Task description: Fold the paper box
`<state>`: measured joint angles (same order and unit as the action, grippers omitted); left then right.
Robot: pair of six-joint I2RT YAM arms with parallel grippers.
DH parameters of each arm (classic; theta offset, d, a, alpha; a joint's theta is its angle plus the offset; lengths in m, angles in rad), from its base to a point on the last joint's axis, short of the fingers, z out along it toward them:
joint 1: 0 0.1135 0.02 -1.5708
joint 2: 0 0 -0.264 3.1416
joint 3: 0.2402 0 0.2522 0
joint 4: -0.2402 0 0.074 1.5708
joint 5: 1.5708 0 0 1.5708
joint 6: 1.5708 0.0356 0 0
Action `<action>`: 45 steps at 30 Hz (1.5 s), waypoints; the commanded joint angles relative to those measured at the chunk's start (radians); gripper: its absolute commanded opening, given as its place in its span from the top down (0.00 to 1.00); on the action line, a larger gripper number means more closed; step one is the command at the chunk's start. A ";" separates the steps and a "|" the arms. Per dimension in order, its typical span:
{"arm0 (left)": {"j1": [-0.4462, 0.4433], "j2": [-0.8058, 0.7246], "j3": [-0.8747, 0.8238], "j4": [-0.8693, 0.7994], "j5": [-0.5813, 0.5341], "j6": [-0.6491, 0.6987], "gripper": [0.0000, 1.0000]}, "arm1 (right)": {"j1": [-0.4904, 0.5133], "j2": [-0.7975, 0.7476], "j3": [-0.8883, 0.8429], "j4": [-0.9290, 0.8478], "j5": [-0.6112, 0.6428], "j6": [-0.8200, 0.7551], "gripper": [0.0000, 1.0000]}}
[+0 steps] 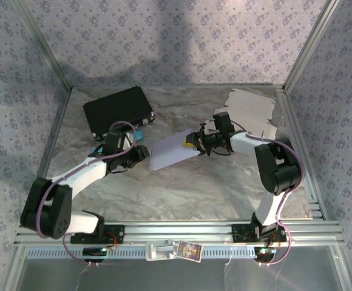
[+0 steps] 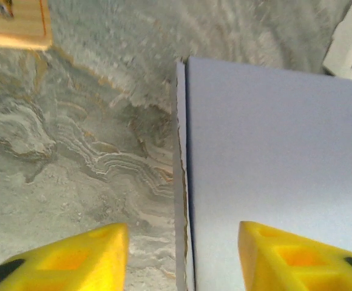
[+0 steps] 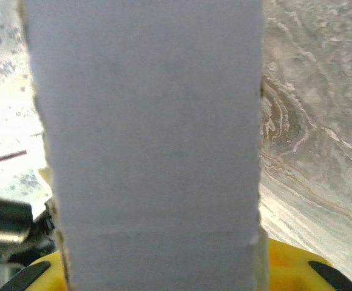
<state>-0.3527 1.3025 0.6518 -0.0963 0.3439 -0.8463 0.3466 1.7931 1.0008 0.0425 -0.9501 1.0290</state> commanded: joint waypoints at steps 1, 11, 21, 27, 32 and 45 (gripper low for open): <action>0.008 -0.054 0.012 -0.064 -0.082 -0.115 0.42 | -0.033 -0.033 0.013 -0.046 -0.025 0.153 0.70; -0.044 -0.048 0.140 -0.199 -0.188 -0.285 0.40 | -0.124 -0.038 0.096 -0.406 -0.073 0.357 0.72; -0.404 -0.030 0.451 -0.390 -0.302 1.050 0.41 | -0.165 0.056 0.267 -0.786 -0.118 0.176 0.73; -0.477 0.092 0.492 -0.375 -0.393 1.323 0.37 | -0.176 0.054 0.236 -0.791 -0.131 0.178 0.73; -0.517 0.171 0.513 -0.351 -0.409 1.412 0.35 | -0.186 0.061 0.219 -0.799 -0.139 0.165 0.73; -0.534 0.284 0.525 -0.289 -0.483 1.441 0.46 | -0.196 0.065 0.210 -0.810 -0.161 0.158 0.71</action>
<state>-0.8783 1.5772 1.1328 -0.4053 -0.1101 0.5766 0.1547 1.8488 1.2259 -0.7204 -1.0969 1.2030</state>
